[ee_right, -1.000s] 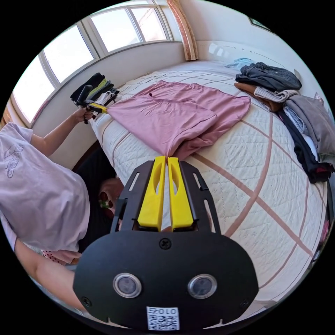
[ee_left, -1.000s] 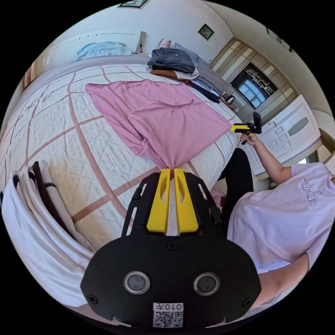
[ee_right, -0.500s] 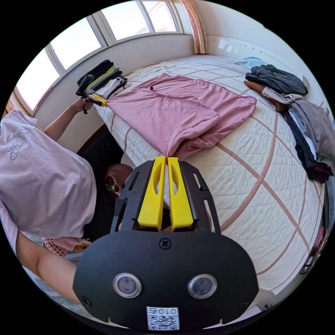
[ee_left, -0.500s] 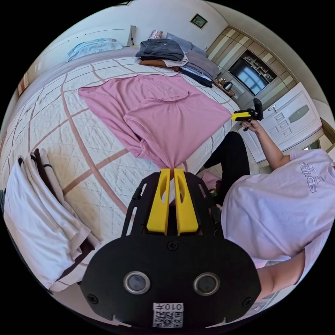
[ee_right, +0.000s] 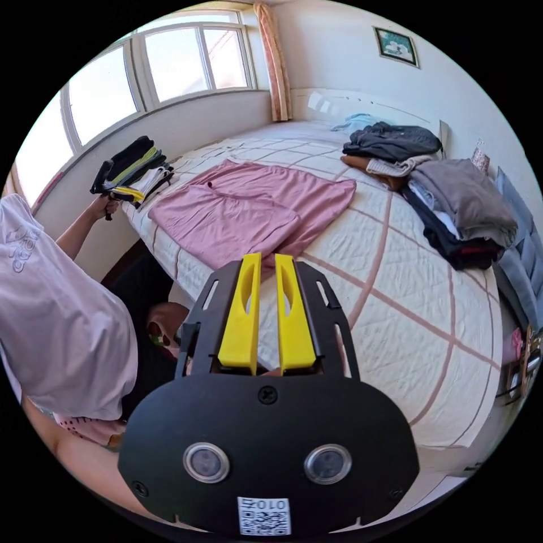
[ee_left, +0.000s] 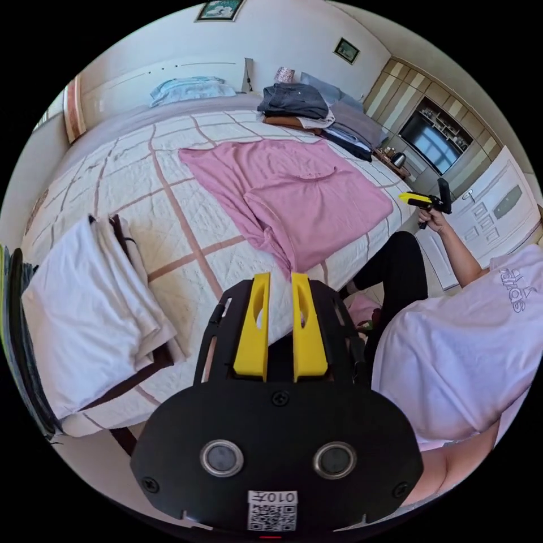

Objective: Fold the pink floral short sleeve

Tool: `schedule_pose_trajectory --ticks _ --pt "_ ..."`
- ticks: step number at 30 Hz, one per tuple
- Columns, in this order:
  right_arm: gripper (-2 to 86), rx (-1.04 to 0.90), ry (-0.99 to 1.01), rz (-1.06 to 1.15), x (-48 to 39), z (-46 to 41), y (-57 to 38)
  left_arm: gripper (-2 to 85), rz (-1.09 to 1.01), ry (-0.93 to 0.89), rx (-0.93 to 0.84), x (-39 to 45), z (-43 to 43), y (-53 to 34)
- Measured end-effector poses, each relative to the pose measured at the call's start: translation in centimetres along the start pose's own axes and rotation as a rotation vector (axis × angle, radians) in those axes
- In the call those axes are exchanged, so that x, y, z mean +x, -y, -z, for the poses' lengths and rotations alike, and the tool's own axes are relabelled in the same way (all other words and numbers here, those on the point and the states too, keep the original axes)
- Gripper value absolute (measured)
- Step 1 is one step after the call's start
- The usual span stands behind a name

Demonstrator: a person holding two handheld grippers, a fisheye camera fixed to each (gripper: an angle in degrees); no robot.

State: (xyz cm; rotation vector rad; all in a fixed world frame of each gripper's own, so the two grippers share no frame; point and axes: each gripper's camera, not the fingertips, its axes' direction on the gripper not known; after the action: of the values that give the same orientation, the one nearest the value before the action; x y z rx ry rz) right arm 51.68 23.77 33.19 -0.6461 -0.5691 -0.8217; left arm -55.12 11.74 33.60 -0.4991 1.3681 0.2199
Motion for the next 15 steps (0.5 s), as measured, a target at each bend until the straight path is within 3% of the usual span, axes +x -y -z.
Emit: schedule_pose_trajectory --ticks 5,9,12,13,15 --pt "4.4 -0.014 0.044 0.101 0.0 -3.9 8.4 5.8 -0.069 -0.008 0.069 -0.2 -2.3 7.6" --pt "4.1 -0.068 0.1 0.098 1.2 -8.3 12.0 5.9 -0.045 -0.038 0.015 -2.0 -6.9 12.5" --pt "4.1 -0.224 0.127 0.082 2.6 -13.0 12.7 6.1 -0.026 -0.047 -0.133 -3.3 -10.6 13.9" --pt "4.0 -0.313 0.137 0.093 2.9 -14.5 12.6 6.2 -0.016 -0.071 -0.148 -3.8 -11.2 13.9" --pt "4.4 -0.291 0.152 0.119 3.2 -13.9 12.5 6.4 -0.004 -0.106 -0.094 -4.6 -10.0 13.8"
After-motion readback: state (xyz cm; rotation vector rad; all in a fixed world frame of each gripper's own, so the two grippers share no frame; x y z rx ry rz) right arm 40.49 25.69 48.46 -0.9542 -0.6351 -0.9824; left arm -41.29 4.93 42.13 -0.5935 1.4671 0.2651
